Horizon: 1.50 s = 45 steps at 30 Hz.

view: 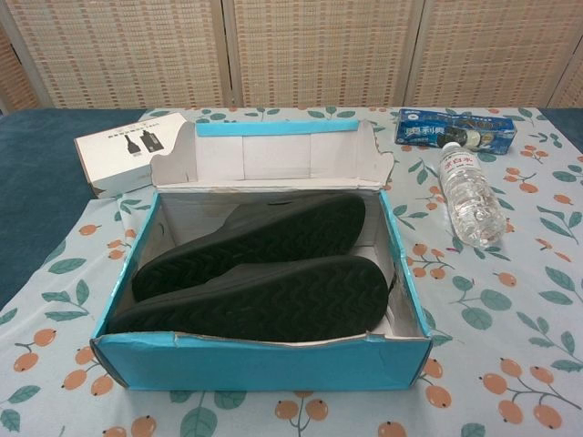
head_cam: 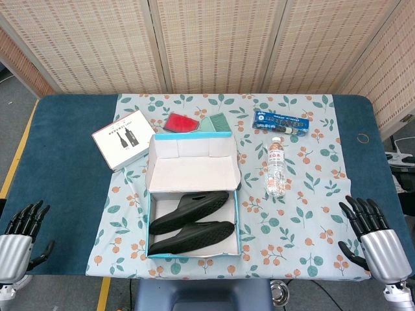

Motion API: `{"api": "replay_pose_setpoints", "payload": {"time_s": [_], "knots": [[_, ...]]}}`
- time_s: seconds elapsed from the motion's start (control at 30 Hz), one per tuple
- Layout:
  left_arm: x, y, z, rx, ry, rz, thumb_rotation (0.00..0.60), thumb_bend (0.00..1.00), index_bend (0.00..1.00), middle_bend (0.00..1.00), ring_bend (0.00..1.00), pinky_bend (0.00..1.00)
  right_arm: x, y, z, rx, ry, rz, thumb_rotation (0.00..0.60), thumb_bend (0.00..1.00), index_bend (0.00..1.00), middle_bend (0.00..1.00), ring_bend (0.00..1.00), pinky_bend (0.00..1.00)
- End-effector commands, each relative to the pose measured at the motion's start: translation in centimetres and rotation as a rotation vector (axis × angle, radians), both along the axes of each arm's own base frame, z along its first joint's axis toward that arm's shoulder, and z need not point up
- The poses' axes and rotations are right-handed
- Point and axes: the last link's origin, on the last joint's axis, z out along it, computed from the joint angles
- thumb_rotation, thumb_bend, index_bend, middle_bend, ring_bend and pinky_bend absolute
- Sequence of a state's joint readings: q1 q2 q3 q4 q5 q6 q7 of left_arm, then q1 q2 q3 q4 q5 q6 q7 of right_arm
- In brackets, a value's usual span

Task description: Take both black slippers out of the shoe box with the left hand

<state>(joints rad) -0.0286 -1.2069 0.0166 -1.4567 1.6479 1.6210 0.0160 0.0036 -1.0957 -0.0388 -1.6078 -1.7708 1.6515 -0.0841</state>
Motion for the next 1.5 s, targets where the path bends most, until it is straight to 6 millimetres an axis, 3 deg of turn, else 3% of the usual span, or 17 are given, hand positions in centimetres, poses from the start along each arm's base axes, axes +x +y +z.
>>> {"api": "replay_pose_setpoints", "payload": {"time_s": [0.03,0.2,0.43,0.53,0.67,0.77,0.97,1.2,1.5], "knots": [[0.0,0.0,-0.2,-0.009,0.000,0.000,0.600,0.39,0.00,0.00,0.00,0.13,0.0,-0.1,0.0,0.001,-0.002,-0.001,0.580,0.18,0.00,0.00,0.00,0.00],[1.3,0.1,-1.6,-0.100,-0.059,-0.050,0.600,0.39,0.00,0.00,0.00,0.13,0.0,0.0,0.5,-0.012,-0.015,0.001,0.581,0.18,0.00,0.00,0.00,0.00],[6.5,0.4,-3.0,-0.376,-0.268,-0.184,0.600,0.40,0.00,0.00,0.00,0.19,0.0,0.1,0.7,-0.010,-0.020,-0.003,0.580,0.18,0.00,0.00,0.00,0.00],[8.5,1.6,-3.3,-0.440,-0.307,-0.203,0.600,0.38,0.00,0.00,0.00,0.18,0.1,0.2,0.6,-0.002,-0.031,0.005,0.580,0.18,0.00,0.00,0.00,0.00],[11.1,3.0,-4.9,-0.551,-0.394,-0.183,0.600,0.37,0.00,0.00,0.00,0.12,0.2,0.3,0.6,0.013,-0.038,0.009,0.582,0.18,0.00,0.00,0.00,0.00],[12.8,4.0,-6.1,-0.636,-0.450,-0.161,0.600,0.36,0.00,0.00,0.00,0.13,0.2,0.4,0.6,0.017,-0.041,0.011,0.581,0.18,0.00,0.00,0.00,0.00],[15.0,5.7,-8.2,-0.698,-0.440,-0.142,0.579,0.34,0.00,0.00,0.00,0.20,0.2,0.4,0.7,0.016,-0.043,0.007,0.580,0.18,0.00,0.00,0.00,0.00],[17.6,5.4,-10.4,-0.713,-0.418,-0.183,0.570,0.33,0.00,0.04,0.05,0.27,0.1,0.3,0.5,0.032,-0.040,-0.002,0.580,0.18,0.00,0.00,0.00,0.00],[19.6,6.3,-14.4,-0.772,-0.400,-0.187,0.573,0.32,0.00,0.05,0.06,0.28,0.1,0.3,0.7,0.031,-0.045,-0.011,0.580,0.18,0.00,0.00,0.00,0.00]]}}
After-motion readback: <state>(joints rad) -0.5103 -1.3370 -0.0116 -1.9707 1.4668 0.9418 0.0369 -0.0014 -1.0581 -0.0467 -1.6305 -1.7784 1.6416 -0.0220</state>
